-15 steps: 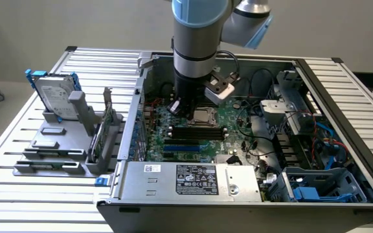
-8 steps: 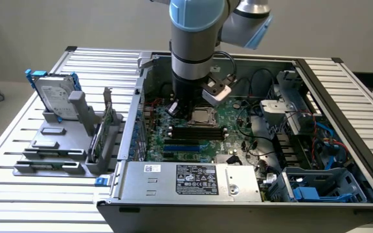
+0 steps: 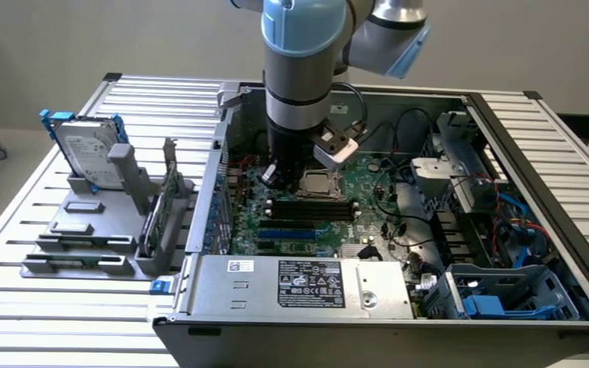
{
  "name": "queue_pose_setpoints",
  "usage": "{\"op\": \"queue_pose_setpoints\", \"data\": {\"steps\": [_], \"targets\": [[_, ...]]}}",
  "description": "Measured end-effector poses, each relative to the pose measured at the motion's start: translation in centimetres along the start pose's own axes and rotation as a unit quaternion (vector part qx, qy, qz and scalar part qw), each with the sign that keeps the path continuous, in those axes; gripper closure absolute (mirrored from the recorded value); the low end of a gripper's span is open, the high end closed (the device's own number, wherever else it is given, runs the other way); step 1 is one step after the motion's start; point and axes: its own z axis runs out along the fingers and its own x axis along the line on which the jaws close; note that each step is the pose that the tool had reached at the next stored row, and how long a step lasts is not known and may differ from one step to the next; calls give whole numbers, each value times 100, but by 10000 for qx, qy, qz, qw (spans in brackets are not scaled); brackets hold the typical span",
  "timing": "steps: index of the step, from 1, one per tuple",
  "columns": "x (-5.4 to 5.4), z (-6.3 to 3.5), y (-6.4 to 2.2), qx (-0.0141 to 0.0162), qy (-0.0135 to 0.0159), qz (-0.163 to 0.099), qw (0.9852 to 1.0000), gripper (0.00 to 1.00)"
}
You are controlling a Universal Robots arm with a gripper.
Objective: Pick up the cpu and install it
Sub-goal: 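Install the first cpu locking lever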
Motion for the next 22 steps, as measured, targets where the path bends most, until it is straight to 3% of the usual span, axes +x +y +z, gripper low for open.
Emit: {"op": "queue_pose_setpoints", "data": {"steps": [14,22], "targets": [[32,150,-58,-13,10,-3,10000,89],[32,210,-77,-36,12,-6,10000,89]]}}
